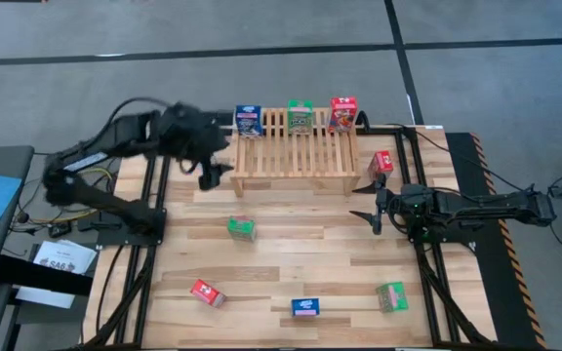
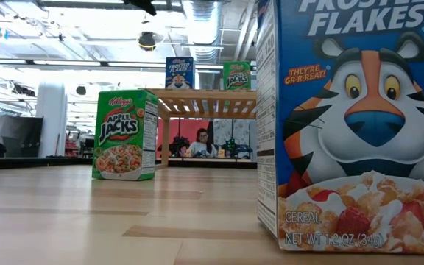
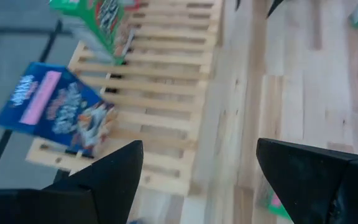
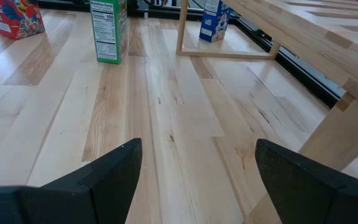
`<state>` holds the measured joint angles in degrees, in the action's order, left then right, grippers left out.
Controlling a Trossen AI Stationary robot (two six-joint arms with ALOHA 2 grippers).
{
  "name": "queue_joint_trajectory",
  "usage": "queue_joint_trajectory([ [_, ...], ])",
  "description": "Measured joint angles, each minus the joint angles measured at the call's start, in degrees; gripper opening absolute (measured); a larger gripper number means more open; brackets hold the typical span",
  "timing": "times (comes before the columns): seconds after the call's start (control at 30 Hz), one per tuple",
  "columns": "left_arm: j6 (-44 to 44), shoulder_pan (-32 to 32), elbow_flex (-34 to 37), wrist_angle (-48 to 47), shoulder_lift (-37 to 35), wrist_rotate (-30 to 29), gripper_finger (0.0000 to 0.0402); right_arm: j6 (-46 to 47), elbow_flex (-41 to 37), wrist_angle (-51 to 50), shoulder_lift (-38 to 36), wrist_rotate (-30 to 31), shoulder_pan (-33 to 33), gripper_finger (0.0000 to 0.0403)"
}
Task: Stack cereal on shelf
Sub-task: Put the top red cereal box on the shelf aligned with the other red cereal box
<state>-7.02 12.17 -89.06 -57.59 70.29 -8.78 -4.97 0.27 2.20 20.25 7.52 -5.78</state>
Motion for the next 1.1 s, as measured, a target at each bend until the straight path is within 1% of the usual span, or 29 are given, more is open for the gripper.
queue_joint_trajectory([
  [0.1, 1.15, -2.79, 12.0, 10.3, -7.43, -0.38, 0.0305, 0.0, 0.0, 0.0, 0.0, 0.01, 0.0, 0.0338],
  [0.2, 3.25, -5.22, 22.37, 18.61, -14.18, -0.93, 0.0305, -0.01, 0.0, 0.0, 0.0, 0.01, 0.01, 0.0338],
  [0.3, 4.37, -7.62, 31.06, 24.18, -20.66, -0.63, 0.0305, -0.01, 0.02, 0.0, 0.01, -0.01, 0.02, 0.0338],
  [0.5, 6.72, -13.03, 45.64, 33.01, -32.83, -0.12, 0.0305, -0.01, 0.02, -0.01, -0.01, 0.0, 0.01, 0.0338],
  [0.67, 5.79, -16.41, 57.0, 41.65, -41.6, -0.25, 0.0305, -0.01, 0.01, 0.0, -0.01, -0.01, 0.01, 0.0338],
  [0.87, 5.14, -17.97, 68.91, 50.25, -49.8, -0.94, 0.0305, -0.01, 0.01, 0.0, -0.02, 0.0, 0.0, 0.0338],
  [0.97, 5.13, -18.03, 73.05, 52.37, -52.29, -0.91, 0.0305, -0.01, 0.02, 0.0, 0.01, -0.01, 0.02, 0.0338],
  [1.1, 3.5, -18.01, 76.45, 52.76, -55.05, -0.45, 0.0305, 0.0, 0.0, -0.01, 0.01, 0.0, 0.01, 0.0338],
])
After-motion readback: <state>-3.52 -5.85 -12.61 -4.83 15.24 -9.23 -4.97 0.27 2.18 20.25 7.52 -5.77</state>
